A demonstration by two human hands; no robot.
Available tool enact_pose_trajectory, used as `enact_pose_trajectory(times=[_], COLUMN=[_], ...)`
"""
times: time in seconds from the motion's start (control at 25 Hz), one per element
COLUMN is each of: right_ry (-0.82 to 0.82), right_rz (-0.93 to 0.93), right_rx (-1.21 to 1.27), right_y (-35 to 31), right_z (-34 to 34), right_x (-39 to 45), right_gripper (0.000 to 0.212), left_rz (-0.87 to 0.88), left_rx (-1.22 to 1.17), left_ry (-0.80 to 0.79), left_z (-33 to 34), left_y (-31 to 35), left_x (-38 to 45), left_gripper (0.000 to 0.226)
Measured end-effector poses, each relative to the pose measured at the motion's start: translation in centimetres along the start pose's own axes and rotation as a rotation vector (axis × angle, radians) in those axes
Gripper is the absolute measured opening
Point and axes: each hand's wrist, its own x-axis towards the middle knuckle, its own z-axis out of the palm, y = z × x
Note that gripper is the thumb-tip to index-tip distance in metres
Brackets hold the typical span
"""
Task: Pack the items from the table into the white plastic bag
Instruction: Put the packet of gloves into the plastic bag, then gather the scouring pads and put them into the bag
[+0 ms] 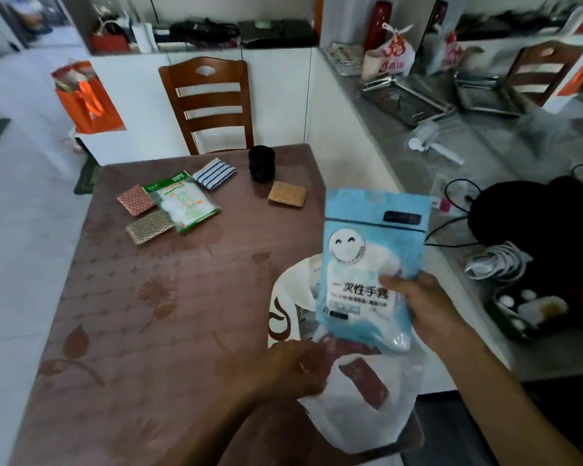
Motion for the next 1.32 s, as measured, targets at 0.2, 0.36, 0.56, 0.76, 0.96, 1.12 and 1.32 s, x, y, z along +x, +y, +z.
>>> enact_pose_trajectory(times=[0.2,0.36,0.56,0.76,0.96,1.12,1.32], right_ry=[0.000,0.036,0.057,-0.155,-0.184,-0.102,-0.082], right_rz=[0.122,0.106,0.033,0.100,-0.040,-0.124,-0.218], right_rx=[-0.531,-0.595,-0.666,-0.747,-0.930,-1.317,-1.424], right_y=[2.8,3.8,4.8,4.8,6.2,7.4,5.8], right_z=[-0.9,-2.0,-3.2,-2.0,3.8,5.5,6.4], right_x=[-1.1,-2.5,-4.0,-3.7,-0.6,0.7,0.9], right_gripper=[0.011,0.011,0.019,0.034,0.052,0.060,0.065], left_rz=[0.020,-0.068,-0.172,-0.055,0.116,0.213,0.257], left_rx=[0.264,0.763,0.555,0.141,0.127,0.147,0.141], left_ry=[0.231,0.391,0.428,0.704,0.768,0.699,0.594], left_z=[0.7,-0.5,-3.5,-6.9,-7.7,-8.1,-8.3], left_y=[0.2,-0.5,-1.0,-0.3,1.0,-0.2,-1.0], left_x=[1.6,6.1,9.4,9.0,8.3,7.2,6.9], left_gripper=[0.027,0.041,0.095,0.086,0.070,0.070,0.052])
